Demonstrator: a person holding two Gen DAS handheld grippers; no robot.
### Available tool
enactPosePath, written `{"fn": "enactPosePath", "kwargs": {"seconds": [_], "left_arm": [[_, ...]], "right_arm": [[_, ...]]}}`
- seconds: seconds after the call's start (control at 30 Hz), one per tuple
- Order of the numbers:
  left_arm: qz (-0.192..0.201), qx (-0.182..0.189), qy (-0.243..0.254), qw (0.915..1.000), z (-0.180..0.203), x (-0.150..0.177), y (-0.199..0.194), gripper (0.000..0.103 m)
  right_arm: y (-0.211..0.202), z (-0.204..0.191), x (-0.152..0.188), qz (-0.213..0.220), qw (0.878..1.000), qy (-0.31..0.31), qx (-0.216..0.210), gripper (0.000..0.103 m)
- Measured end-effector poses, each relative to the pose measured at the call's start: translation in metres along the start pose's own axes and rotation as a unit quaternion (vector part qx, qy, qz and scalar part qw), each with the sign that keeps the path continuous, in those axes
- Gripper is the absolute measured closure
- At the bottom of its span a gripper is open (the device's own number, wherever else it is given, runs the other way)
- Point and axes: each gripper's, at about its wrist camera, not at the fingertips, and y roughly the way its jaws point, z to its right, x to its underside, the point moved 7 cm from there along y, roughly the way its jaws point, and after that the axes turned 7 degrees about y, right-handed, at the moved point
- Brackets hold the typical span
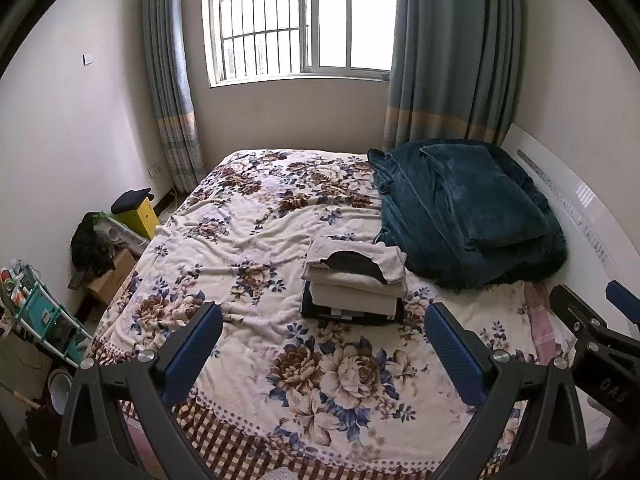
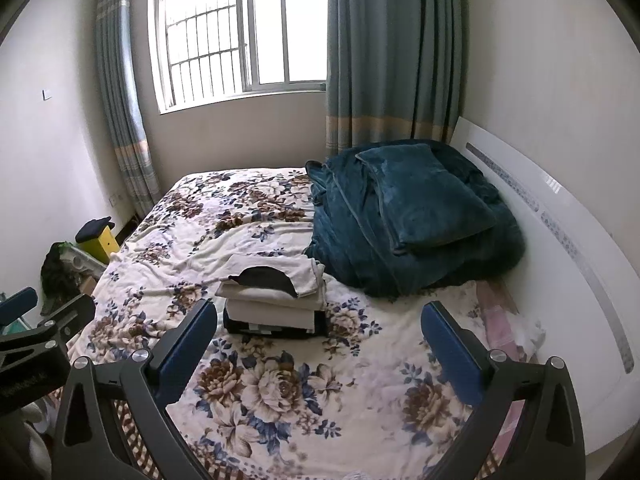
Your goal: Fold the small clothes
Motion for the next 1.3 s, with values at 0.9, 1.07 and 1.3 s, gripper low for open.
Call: {"fn": "enactPosePath", "kwargs": {"seconds": [0.9, 1.07, 1.3], "left_arm": [[-0.005, -0.013, -0.005, 0.9999, -0.0025, 0.0087, -0.0034, 0.000], [-0.006, -0.014, -0.006, 0.9999, -0.0027, 0.0088, -0.0040, 0.000], [-0.004, -0.014, -0.006, 0.9999, -0.0032, 0.0089, -0.0046, 0.000]], "right_arm": [[0.0071, -0.0027, 0.0103, -0.009, 1.000, -0.005, 0.004, 0.000], [0.0047, -0.0019, 0.0101, -0.006, 1.000, -0.004, 0.003, 0.000], [0.0036, -0.0027, 0.0089, -0.006, 1.000, -0.004, 0.003, 0.000]]}}
